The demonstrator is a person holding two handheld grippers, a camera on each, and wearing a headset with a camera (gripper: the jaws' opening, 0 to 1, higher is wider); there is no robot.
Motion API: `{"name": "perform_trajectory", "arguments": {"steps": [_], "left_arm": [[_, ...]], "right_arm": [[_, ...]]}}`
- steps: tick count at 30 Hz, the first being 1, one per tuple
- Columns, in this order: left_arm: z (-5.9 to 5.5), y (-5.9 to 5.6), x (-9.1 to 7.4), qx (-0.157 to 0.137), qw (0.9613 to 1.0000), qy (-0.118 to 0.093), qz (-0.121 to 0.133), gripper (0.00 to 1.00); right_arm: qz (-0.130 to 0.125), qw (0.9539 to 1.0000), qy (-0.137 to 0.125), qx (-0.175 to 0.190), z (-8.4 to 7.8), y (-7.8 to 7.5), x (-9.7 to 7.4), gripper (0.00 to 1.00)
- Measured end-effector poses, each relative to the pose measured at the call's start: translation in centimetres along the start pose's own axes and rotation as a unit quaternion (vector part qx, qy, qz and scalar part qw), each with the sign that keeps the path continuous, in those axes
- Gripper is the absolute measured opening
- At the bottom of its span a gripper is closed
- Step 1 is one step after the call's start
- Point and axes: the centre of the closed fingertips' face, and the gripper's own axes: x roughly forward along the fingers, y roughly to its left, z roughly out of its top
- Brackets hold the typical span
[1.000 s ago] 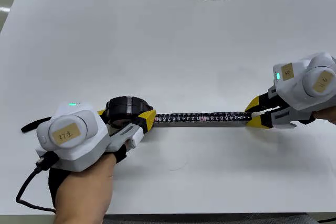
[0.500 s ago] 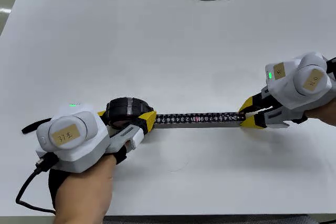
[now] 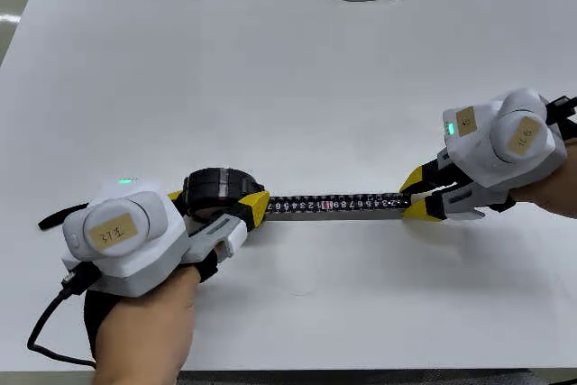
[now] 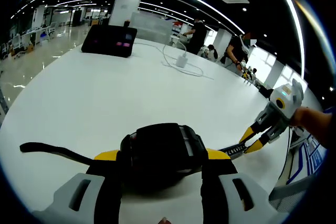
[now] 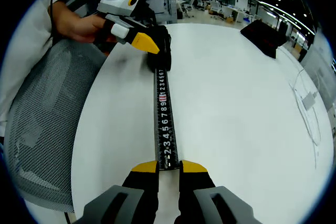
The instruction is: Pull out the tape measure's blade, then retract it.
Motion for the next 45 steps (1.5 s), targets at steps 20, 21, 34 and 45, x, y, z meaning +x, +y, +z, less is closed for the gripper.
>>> {"name": "perform_trajectory", "arguments": {"steps": [20,21,34,45], "left_arm": [[0.0,0.1,0.0,-0.004,1.0,-0.001,-0.004,0.56],[0.0,0.1,0.0,-0.004,1.0,-0.001,-0.004,0.56],[0.1,0.1,-0.1,-0.008,1.0,0.0,-0.006,0.56],[0.1,0.1,-0.1,-0.01,0.9999,0.0,-0.007,0.56]], "right_arm": [[0.006,0.9999,-0.009,-0.001,1.5,0.1,0.9,0.1],[0.006,0.9999,-0.009,-0.001,1.5,0.1,0.9,0.1],[0.012,0.9998,-0.015,-0.006,2.8,0.0,1.7,0.1],[0.018,0.9996,-0.018,-0.01,3.7,-0.1,2.3,0.1]]}}
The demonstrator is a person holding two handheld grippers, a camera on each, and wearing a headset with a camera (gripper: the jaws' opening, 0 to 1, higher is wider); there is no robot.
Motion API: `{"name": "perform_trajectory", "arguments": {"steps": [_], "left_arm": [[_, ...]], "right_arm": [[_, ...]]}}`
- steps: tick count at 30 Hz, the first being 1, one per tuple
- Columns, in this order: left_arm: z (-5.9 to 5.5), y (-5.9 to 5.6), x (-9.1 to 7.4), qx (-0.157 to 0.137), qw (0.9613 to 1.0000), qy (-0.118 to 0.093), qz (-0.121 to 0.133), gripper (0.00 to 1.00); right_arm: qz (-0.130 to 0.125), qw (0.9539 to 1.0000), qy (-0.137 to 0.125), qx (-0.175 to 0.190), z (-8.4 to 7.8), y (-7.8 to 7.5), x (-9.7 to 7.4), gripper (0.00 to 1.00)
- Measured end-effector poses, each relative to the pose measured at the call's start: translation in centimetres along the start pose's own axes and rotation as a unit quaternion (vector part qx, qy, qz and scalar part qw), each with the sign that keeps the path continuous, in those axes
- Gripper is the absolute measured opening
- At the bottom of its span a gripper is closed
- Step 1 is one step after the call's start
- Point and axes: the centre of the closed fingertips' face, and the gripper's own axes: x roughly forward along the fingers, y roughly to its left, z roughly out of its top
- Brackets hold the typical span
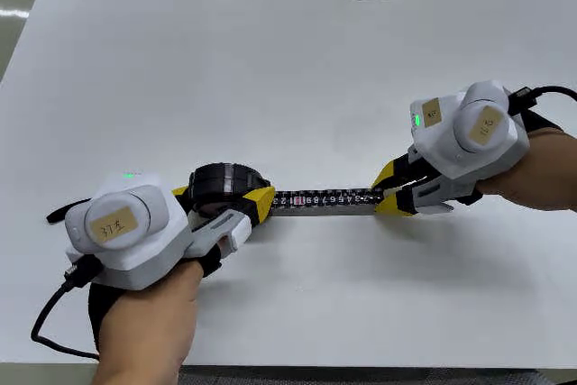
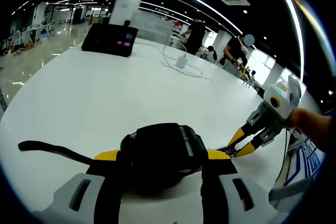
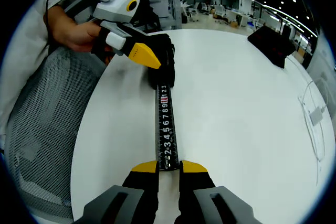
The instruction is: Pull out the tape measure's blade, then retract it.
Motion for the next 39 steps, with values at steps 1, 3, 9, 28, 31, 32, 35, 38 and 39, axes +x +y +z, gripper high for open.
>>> {"name": "perform_trajectory", "arguments": {"steps": [1,3,9,28,31,32,35,38,39], "left_arm": [[0.0,0.0,0.0,0.0,1.0,0.0,0.0,0.56],[0.0,0.0,0.0,0.0,1.0,0.0,0.0,0.56],[0.0,0.1,0.0,-0.002,1.0,0.0,-0.001,0.56],[0.0,0.1,0.0,-0.005,1.0,-0.001,-0.004,0.56],[0.0,0.1,0.1,-0.005,1.0,-0.001,-0.004,0.56],[0.0,0.1,0.0,-0.005,1.0,-0.001,-0.004,0.56],[0.0,0.1,0.1,-0.005,1.0,-0.001,-0.004,0.56],[0.0,0.1,0.0,-0.005,1.0,-0.001,-0.004,0.56],[0.0,0.1,0.0,-0.004,1.0,0.0,-0.004,0.56]], "right_arm": [[0.001,1.0,0.0,0.0,0.1,0.0,0.1,0.1],[0.002,1.0,-0.002,-0.001,0.3,0.0,0.2,0.1],[0.004,1.0,-0.007,-0.002,1.0,-0.1,0.6,0.1],[0.016,0.9996,-0.025,-0.004,3.3,-0.1,2.0,0.11],[0.018,0.9995,-0.027,-0.005,3.7,-0.1,2.2,0.11],[0.019,0.9994,-0.028,-0.006,3.9,0.0,2.3,0.11],[0.022,0.9993,-0.03,-0.008,4.1,0.0,2.5,0.11],[0.024,0.9991,-0.032,-0.009,4.4,0.1,2.8,0.11],[0.024,0.9991,-0.033,-0.01,4.5,0.1,2.9,0.11]]}}
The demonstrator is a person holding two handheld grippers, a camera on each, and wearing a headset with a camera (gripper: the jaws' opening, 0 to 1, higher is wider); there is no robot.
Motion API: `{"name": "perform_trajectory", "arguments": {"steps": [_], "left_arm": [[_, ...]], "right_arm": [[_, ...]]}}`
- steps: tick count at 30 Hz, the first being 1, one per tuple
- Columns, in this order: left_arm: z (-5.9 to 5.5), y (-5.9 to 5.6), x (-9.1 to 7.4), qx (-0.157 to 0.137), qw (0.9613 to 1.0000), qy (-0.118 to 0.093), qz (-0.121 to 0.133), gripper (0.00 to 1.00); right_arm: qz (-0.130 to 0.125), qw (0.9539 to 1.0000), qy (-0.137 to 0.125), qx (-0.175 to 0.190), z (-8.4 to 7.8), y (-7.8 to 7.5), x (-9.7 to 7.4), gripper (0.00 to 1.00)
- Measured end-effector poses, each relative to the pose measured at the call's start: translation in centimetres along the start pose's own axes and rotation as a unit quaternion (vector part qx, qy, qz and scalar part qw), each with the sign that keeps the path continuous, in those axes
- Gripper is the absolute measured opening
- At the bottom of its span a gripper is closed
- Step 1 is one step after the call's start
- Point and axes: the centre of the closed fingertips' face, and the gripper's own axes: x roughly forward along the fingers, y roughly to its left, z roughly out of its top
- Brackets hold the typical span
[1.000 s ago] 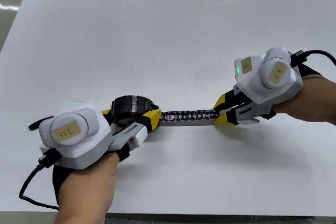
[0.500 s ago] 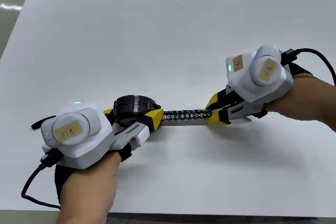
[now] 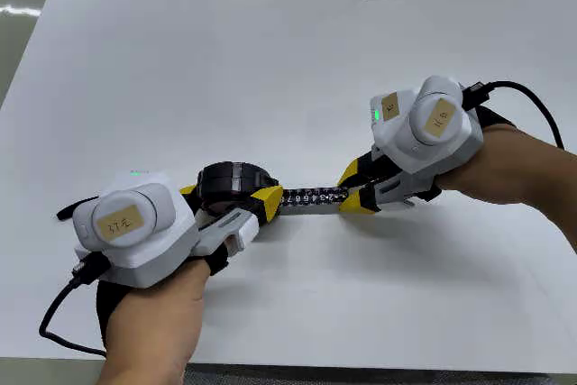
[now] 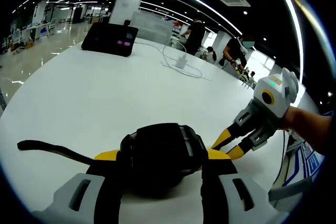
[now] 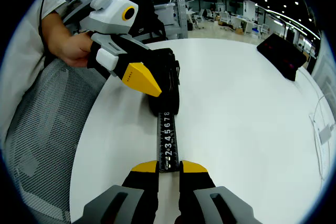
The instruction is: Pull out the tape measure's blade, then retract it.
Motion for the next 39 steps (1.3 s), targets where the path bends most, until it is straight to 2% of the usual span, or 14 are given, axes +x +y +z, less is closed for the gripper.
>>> {"name": "perform_trajectory", "arguments": {"steps": [39], "left_arm": [[0.0,0.0,0.0,-0.004,1.0,-0.001,-0.002,0.56]], "right_arm": [[0.016,0.9995,-0.027,-0.008,3.7,0.3,3.1,0.11]]}}
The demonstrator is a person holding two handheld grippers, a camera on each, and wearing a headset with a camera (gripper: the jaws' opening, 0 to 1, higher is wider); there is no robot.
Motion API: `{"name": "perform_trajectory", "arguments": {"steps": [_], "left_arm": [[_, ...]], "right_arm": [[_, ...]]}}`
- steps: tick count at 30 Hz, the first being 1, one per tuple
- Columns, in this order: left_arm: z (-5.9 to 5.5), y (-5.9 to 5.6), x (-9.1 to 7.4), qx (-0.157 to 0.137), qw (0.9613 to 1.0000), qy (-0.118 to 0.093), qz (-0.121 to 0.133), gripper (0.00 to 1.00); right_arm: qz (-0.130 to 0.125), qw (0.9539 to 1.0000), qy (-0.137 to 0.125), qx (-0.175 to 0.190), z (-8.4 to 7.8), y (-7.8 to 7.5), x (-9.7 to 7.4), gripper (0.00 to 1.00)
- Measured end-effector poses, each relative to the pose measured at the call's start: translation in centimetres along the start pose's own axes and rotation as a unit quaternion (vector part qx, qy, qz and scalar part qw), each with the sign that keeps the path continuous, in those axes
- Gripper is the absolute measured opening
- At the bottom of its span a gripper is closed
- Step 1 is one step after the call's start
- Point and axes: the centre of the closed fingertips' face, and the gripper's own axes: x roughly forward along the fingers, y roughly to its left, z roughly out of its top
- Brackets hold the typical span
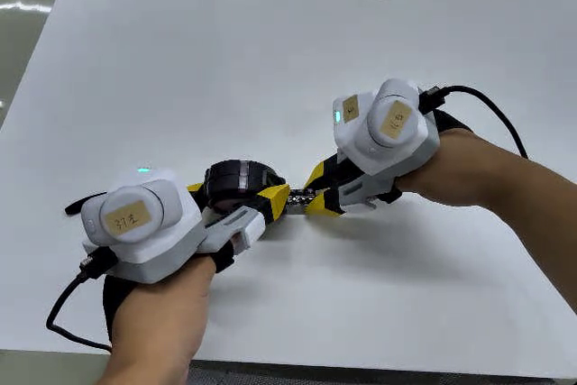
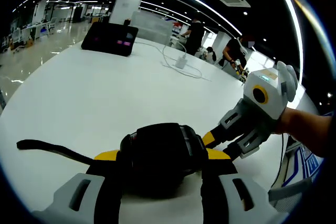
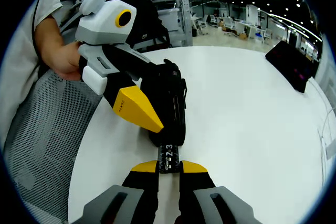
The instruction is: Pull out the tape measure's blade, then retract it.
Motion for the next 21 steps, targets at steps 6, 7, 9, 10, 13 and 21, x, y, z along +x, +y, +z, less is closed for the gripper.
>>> {"name": "perform_trajectory", "arguments": {"steps": [6,7,9,10,13,21], "left_arm": [[0.0,0.0,0.0,-0.001,1.0,0.0,0.0,0.56],[0.0,0.0,0.0,-0.001,1.0,0.0,-0.001,0.56],[0.0,0.0,0.0,-0.001,1.0,0.0,-0.001,0.56],[0.0,0.0,0.0,-0.001,1.0,0.0,-0.001,0.56],[0.0,0.0,0.0,-0.002,1.0,0.0,-0.001,0.56],[0.0,0.0,0.0,-0.003,1.0,0.001,-0.002,0.56]], "right_arm": [[-0.002,1.0,-0.004,0.001,0.4,0.0,0.3,0.11],[-0.002,1.0,-0.005,0.0,0.4,-0.1,0.4,0.11],[-0.002,1.0,-0.007,0.0,0.6,-0.1,0.6,0.11],[-0.002,1.0,-0.007,-0.001,0.7,-0.1,0.7,0.11],[-0.003,1.0,-0.009,-0.001,0.9,-0.2,0.9,0.11],[-0.004,0.9999,-0.015,0.005,1.3,-0.2,1.3,0.11]]}}
